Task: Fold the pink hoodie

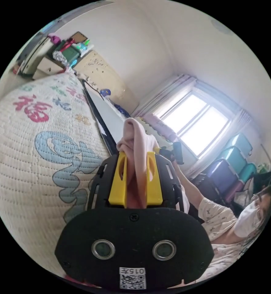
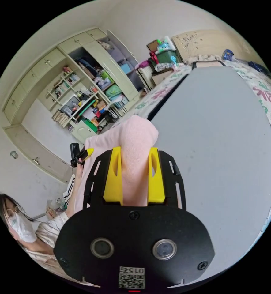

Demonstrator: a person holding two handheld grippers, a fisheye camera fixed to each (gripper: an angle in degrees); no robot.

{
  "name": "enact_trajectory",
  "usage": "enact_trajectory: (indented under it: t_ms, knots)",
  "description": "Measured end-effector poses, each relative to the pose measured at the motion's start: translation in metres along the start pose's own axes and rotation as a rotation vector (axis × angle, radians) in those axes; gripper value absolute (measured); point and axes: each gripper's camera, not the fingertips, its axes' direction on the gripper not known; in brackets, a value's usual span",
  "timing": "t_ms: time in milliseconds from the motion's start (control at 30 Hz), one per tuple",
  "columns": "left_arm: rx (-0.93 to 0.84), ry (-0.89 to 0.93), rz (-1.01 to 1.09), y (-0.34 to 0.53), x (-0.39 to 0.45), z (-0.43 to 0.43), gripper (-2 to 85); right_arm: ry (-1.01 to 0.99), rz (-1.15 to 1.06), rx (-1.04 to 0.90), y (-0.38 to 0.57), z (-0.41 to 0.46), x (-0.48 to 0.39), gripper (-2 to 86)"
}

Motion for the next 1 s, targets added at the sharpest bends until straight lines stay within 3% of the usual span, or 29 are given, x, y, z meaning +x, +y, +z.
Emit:
enact_trajectory:
  t_ms: [133, 333, 500, 600, 800, 900, 1000]
  knots:
    - [0.138, -0.043, 0.216, 0.056, 0.075, -0.026, 9.0, -0.063, -0.204, 0.158, 0.078, -0.101, -0.012, 11.8]
    - [0.287, -0.229, 0.569, 0.169, 0.225, -0.08, 8.9, -0.312, -0.525, 0.435, 0.237, -0.265, -0.038, 11.2]
    - [0.374, -0.442, 0.736, 0.279, 0.309, -0.102, 8.9, -0.553, -0.609, 0.428, 0.329, -0.312, -0.017, 11.2]
    - [0.409, -0.59, 0.74, 0.334, 0.329, -0.104, 8.9, -0.686, -0.613, 0.335, 0.362, -0.296, 0.004, 11.1]
    - [0.5, -0.776, 0.484, 0.423, 0.276, -0.121, 9.4, -0.859, -0.6, 0.009, 0.42, -0.19, 0.034, 11.1]
    - [0.521, -0.892, 0.262, 0.454, 0.209, -0.134, 10.0, -0.744, -0.58, -0.172, 0.459, -0.088, 0.034, 11.2]
    - [0.48, -1.152, -0.111, 0.46, 0.107, -0.164, 10.1, -0.42, -0.459, -0.389, 0.503, 0.055, 0.034, 10.4]
